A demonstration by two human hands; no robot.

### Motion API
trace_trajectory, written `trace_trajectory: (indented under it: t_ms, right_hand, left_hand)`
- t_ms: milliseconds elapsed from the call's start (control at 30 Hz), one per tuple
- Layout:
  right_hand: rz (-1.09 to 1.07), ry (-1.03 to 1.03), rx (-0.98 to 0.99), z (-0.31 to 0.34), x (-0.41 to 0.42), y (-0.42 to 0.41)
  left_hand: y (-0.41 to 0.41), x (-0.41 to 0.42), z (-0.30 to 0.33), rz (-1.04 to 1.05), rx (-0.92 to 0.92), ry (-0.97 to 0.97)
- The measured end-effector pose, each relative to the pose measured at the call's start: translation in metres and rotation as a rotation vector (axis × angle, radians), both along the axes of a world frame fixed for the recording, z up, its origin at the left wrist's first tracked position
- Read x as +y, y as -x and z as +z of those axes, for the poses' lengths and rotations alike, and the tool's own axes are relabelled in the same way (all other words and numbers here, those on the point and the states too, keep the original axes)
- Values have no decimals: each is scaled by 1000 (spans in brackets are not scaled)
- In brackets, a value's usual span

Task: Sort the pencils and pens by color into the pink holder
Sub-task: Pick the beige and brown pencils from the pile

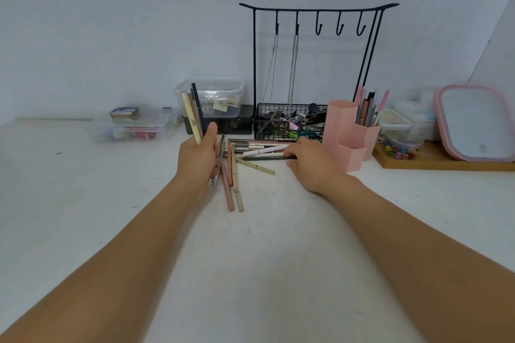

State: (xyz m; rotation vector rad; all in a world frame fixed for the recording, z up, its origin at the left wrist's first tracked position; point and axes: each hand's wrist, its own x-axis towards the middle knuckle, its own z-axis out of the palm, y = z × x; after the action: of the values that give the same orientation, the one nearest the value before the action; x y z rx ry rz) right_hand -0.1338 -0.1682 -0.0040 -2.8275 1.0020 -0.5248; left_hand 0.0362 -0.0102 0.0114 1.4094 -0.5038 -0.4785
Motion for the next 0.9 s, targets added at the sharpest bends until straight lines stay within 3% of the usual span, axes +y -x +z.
trace_trajectory:
  t_ms: [233,367,533,600,900]
  right_hand:
    - [-43,-102,37,14,-8,10]
    - [18,-237,-60,27,-7,9]
    - [207,-819,-410,52,24,0]
    - [293,-948,-467,55,35,-4]
    - [408,-1079,-517,58,52,-9]
  left_hand:
    - [5,1,2,-22,19,-11]
    - [9,2,5,-83,49,20]
    - [19,4,8,-294,111,90]
    - [24,3,7,-375,97,90]
    - [31,5,7,-433,25,52]
